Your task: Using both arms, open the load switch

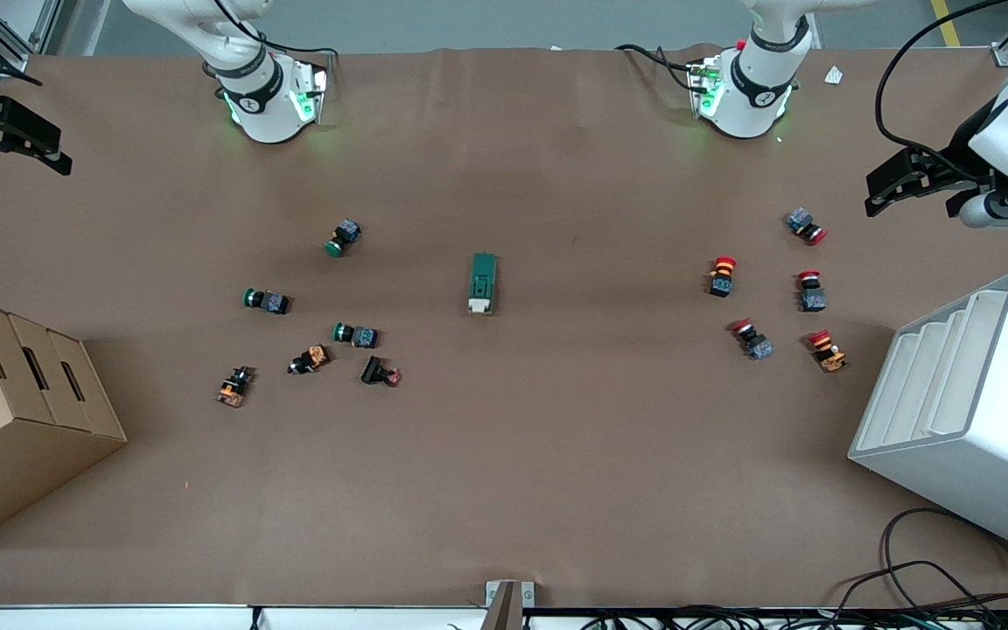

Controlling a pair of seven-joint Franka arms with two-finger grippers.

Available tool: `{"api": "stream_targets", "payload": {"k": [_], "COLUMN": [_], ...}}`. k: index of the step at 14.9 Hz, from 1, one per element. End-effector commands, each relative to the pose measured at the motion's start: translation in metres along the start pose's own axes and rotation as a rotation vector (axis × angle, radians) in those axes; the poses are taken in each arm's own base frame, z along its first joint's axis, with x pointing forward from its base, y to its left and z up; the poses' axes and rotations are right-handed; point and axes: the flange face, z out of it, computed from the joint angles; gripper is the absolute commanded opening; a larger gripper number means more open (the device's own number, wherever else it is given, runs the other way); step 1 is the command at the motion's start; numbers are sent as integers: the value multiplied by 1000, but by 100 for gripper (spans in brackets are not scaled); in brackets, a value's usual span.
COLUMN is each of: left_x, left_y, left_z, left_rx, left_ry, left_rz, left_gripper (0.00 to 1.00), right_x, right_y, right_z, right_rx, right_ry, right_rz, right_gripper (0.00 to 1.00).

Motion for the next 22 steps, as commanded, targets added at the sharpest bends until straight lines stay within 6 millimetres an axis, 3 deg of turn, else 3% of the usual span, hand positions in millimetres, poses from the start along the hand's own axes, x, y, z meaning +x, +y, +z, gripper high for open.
{"api": "stream_targets", "payload": {"k": [1,4,7,10,14,19,22], "left_x": [1,1,3,5,-12,-10,-23], "left_y": [0,3,24,73,146,239,295], "left_z": [-5,-7,-11,-6,2,44,68], "left_rx": [-3,-8,-20,-25,-26,-61,-69], "left_ry": [0,2,11,6,-3,31,35], "left_rz": [19,23,56,139,136,168,201], "left_gripper": [100,100,100,100,100,100,100], "right_x": [-1,-2,-3,3,36,50,86], "right_y": [4,4,4,8,13,24,35], "right_z": [-2,-2,-4,-1,40,45,103], "right_rx": [19,19,18,8,8,6,-24], "right_ry": [6,7,4,11,-63,-16,-103], "right_rz": [-1,-1,2,14,14,21,30], "right_gripper": [100,100,100,100,100,100,100]}}
